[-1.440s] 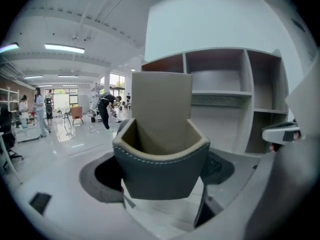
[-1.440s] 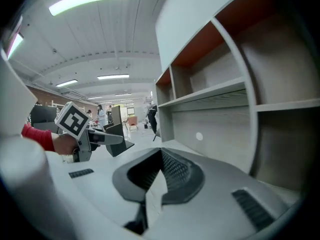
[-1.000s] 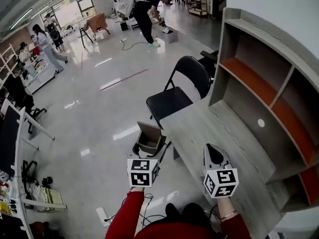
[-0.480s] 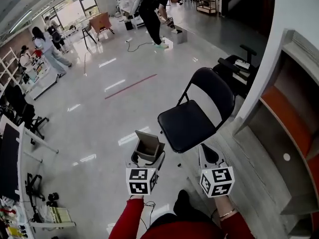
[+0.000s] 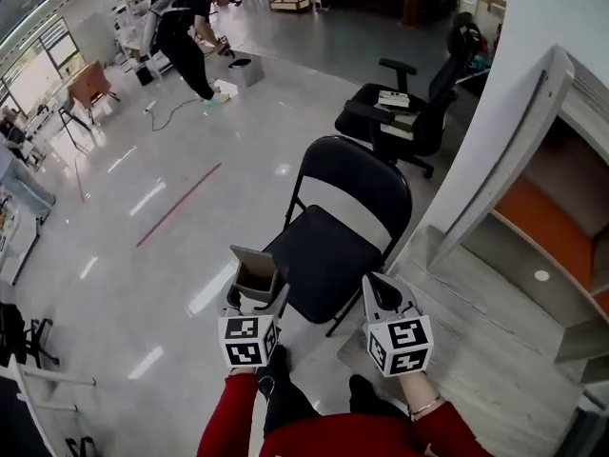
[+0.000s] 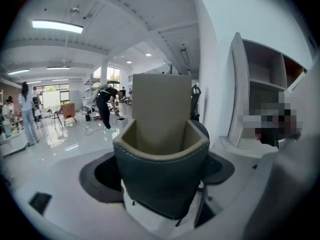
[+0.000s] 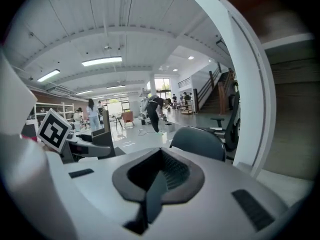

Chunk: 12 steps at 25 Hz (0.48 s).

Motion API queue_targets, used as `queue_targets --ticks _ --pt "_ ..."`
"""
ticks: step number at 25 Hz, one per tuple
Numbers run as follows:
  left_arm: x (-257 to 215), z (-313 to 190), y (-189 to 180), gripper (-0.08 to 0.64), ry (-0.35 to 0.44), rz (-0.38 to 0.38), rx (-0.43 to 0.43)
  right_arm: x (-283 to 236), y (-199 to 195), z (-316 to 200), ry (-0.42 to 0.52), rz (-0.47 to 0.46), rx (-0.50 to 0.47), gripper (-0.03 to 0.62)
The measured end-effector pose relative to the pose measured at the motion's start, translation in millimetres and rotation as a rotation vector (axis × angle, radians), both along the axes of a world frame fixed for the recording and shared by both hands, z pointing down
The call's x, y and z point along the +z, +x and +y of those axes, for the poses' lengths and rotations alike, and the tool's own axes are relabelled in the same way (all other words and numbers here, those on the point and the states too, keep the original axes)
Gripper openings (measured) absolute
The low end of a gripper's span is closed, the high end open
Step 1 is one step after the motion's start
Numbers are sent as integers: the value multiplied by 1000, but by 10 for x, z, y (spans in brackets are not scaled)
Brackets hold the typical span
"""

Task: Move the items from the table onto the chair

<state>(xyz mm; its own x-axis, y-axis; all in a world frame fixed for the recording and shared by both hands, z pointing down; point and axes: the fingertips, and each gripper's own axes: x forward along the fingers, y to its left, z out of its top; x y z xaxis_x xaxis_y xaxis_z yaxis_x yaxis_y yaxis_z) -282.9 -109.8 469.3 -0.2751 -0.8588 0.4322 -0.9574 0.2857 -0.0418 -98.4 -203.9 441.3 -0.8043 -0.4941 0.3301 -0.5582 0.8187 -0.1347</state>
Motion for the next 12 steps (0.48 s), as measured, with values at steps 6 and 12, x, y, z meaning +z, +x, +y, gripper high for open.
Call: queue_targets --ticks 6,12 --pt "97 -548 -538 448 -14 -26 264 42 -583 -111 5 18 225 6" --pt "174 -812 -688 448 -53 -31 501 78 -879 5 -23 9 414 6"
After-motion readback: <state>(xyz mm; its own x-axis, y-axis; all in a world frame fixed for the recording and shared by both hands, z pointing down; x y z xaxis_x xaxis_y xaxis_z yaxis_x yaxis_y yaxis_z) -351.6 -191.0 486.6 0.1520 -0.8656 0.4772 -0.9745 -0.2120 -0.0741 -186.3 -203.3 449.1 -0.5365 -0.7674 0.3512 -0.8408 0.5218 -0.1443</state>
